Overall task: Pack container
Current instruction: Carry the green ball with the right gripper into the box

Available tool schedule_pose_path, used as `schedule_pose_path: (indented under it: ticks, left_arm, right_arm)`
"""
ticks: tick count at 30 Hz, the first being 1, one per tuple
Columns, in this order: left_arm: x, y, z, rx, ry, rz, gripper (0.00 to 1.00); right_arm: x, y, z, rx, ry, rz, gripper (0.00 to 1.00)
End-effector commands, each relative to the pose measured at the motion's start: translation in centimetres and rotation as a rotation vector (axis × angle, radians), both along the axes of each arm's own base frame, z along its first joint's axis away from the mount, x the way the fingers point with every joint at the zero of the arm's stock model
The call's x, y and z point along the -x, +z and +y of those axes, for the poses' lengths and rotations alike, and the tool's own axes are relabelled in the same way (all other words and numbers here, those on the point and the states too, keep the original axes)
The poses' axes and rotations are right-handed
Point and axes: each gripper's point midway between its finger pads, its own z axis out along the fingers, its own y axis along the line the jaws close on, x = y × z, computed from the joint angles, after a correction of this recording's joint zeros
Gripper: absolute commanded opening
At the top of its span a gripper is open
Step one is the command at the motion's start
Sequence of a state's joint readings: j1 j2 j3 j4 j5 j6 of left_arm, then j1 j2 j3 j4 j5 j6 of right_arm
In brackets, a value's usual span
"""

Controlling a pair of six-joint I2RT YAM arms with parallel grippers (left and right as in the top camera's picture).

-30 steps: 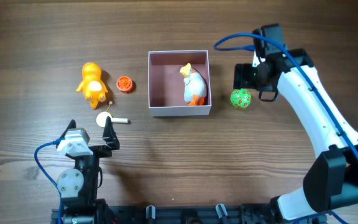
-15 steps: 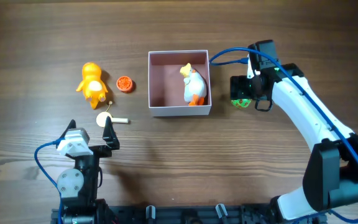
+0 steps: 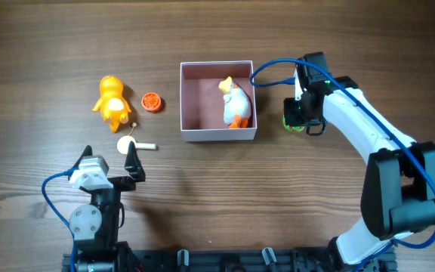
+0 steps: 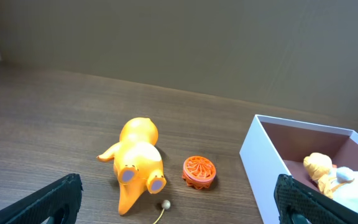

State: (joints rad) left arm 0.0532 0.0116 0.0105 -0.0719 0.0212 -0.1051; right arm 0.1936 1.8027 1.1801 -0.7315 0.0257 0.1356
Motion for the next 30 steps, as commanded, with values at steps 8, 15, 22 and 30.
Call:
schedule_pose_path:
  ticks: [8, 15, 22, 30]
  left_arm:
    - [0.0, -0.1, -0.2, -0.023, -0.014, 0.001, 1.0]
    - [0.0, -0.1, -0.2, -0.023, -0.014, 0.001, 1.0]
    - [0.0, -0.1, -0.2, -0.023, -0.014, 0.001, 1.0]
    - [0.0, -0.1, -0.2, -0.023, -0.014, 0.001, 1.0]
  right_arm:
    - [-2.1, 12.3, 3.3, -0.04, 0.096, -0.187, 0.11]
    - [-1.4, 19.8, 13.0, -0.097, 0.35, -0.394, 0.05]
    - [-1.2, 21.5, 19.5, -0.134, 0.456, -0.536, 0.04]
    - [-2.0, 14.3, 23.5, -0.12, 0.525, -0.415, 0.05]
